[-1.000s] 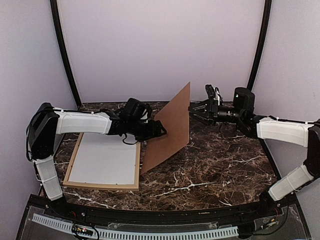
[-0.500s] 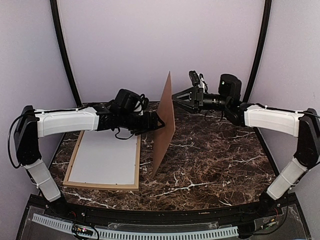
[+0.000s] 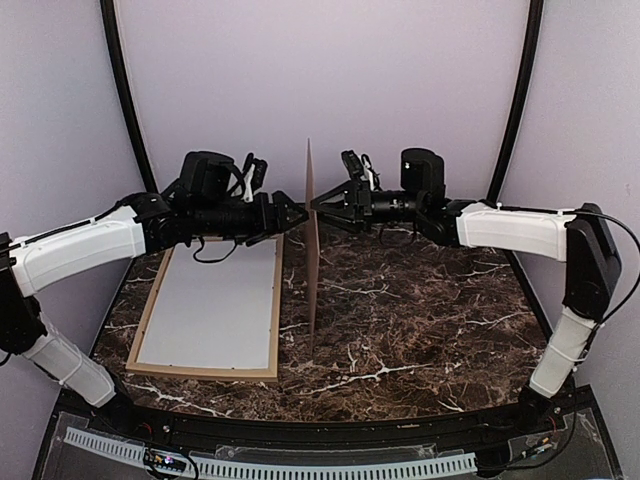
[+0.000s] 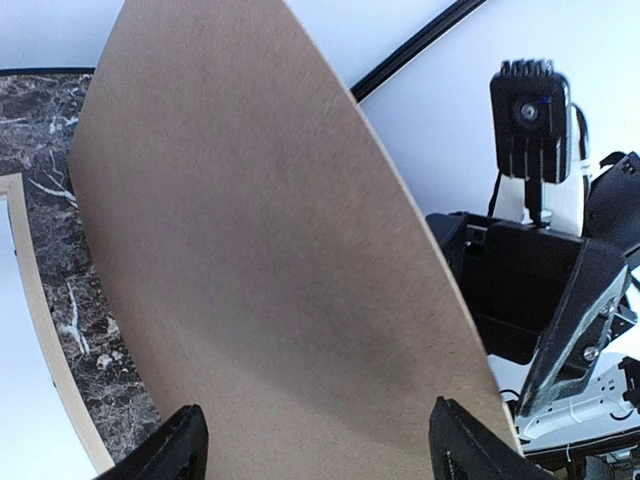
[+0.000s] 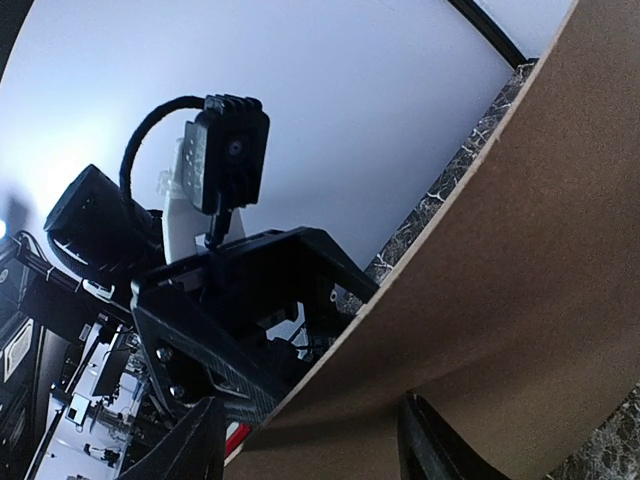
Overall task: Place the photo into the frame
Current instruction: Turn over the backboard.
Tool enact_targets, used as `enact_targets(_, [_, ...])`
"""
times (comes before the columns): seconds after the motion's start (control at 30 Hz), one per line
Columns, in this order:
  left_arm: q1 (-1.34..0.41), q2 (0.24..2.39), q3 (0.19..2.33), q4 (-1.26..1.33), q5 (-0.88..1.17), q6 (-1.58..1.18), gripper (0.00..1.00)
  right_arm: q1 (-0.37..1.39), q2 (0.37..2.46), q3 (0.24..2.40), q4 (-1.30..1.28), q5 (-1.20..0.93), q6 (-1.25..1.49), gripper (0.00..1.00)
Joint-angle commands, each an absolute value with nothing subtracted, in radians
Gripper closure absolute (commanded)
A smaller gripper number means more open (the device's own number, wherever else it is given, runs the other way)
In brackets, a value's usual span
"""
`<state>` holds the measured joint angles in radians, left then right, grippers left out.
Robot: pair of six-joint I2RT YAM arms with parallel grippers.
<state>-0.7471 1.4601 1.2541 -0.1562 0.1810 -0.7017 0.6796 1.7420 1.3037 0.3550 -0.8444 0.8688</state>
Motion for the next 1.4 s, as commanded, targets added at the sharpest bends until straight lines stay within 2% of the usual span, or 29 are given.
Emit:
enact_targets(0.0, [-0.714, 1.385, 1.243, -0.187, 0.17, -0.674, 0.21, 0.702, 1.752, 1.353, 0.347, -0.846, 0.864, 0.4])
enact_targets(0.9, [-0.624, 1.516, 1.4, -0.152, 0.314, -0.661, 0.18, 0.766, 1.816, 1.394, 0.412, -0.876, 0.907, 0.36])
enact_targets(1.17, [-0.596, 1.522, 1.454, -0.256, 0.281, -0.604, 0.18, 0.77, 1.829, 1.379, 0.426, -0.887, 0.913, 0.36])
enact_targets(1.37, [-0.575, 1.5, 1.44, -0.345, 0.247, -0.575, 0.27, 0.767, 1.833, 1.351, 0.417, -0.882, 0.9, 0.36])
